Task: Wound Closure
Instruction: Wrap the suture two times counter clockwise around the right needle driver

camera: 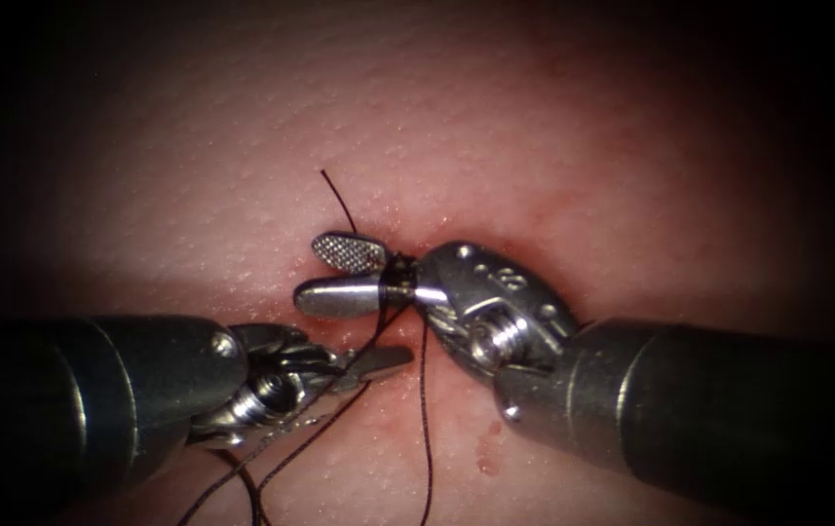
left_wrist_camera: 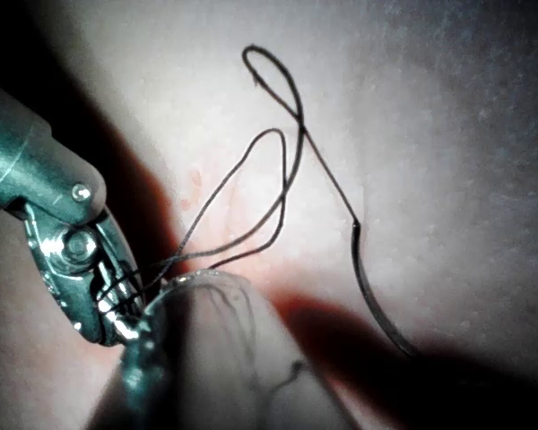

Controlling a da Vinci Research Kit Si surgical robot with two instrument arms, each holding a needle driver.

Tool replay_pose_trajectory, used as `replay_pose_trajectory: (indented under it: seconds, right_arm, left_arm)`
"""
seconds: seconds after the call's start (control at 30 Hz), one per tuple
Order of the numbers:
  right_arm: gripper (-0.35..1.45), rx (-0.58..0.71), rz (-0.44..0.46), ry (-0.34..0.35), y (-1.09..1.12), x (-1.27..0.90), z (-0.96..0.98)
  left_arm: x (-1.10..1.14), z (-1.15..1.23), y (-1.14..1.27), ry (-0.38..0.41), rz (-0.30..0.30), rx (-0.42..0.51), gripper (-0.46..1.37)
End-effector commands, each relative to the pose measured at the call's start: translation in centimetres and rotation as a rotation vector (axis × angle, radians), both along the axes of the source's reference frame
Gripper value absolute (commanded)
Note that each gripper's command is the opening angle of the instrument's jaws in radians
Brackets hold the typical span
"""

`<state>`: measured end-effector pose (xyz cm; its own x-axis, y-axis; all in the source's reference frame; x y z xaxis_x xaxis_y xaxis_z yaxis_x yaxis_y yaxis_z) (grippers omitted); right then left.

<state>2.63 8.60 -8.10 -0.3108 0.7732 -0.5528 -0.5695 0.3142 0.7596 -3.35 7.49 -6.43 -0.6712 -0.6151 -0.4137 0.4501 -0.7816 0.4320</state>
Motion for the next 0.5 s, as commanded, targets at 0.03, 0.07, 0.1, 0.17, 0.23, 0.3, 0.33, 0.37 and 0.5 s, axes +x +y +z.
replay_pose_trajectory:
  seconds: [0.03, 0.07, 0.1, 0.17, 0.23, 0.3, 0.33, 0.37, 0.5]
  right_arm:
    - [0.86, 0.001, 0.018, -0.015, -0.01, -0.02, 0.00]
    - [0.85, 0.002, 0.032, -0.028, -0.02, -0.04, 0.00]
    - [0.85, 0.003, 0.039, -0.035, -0.02, -0.05, 0.00]
    - [0.86, 0.004, 0.058, -0.052, -0.02, -0.07, 0.01]
    - [0.86, 0.003, 0.075, -0.069, -0.03, -0.10, 0.03]
    - [0.86, -0.008, 0.089, -0.093, -0.04, -0.11, 0.05]
    - [0.86, -0.012, 0.094, -0.103, -0.04, -0.11, 0.06]
    - [0.86, -0.012, 0.104, -0.113, -0.05, -0.11, 0.06]
    - [0.84, -0.025, 0.140, -0.166, -0.07, -0.12, 0.05]
  left_arm:
    - [-0.01, -0.01, 0.00, 0.000, -0.011, 0.010, -0.35]
    - [-0.01, -0.02, 0.00, -0.003, -0.018, 0.014, -0.35]
    - [-0.01, -0.03, 0.00, -0.002, -0.027, 0.014, -0.35]
    - [-0.01, -0.04, 0.00, -0.005, -0.041, 0.017, -0.35]
    - [-0.01, -0.07, 0.02, -0.011, -0.059, 0.018, -0.35]
    - [0.00, -0.08, 0.03, -0.013, -0.078, 0.017, -0.35]
    - [0.00, -0.08, 0.03, -0.013, -0.078, 0.017, -0.35]
    - [0.00, -0.08, 0.04, -0.013, -0.078, 0.017, -0.35]
    - [0.02, -0.08, 0.03, -0.010, -0.080, 0.013, -0.35]
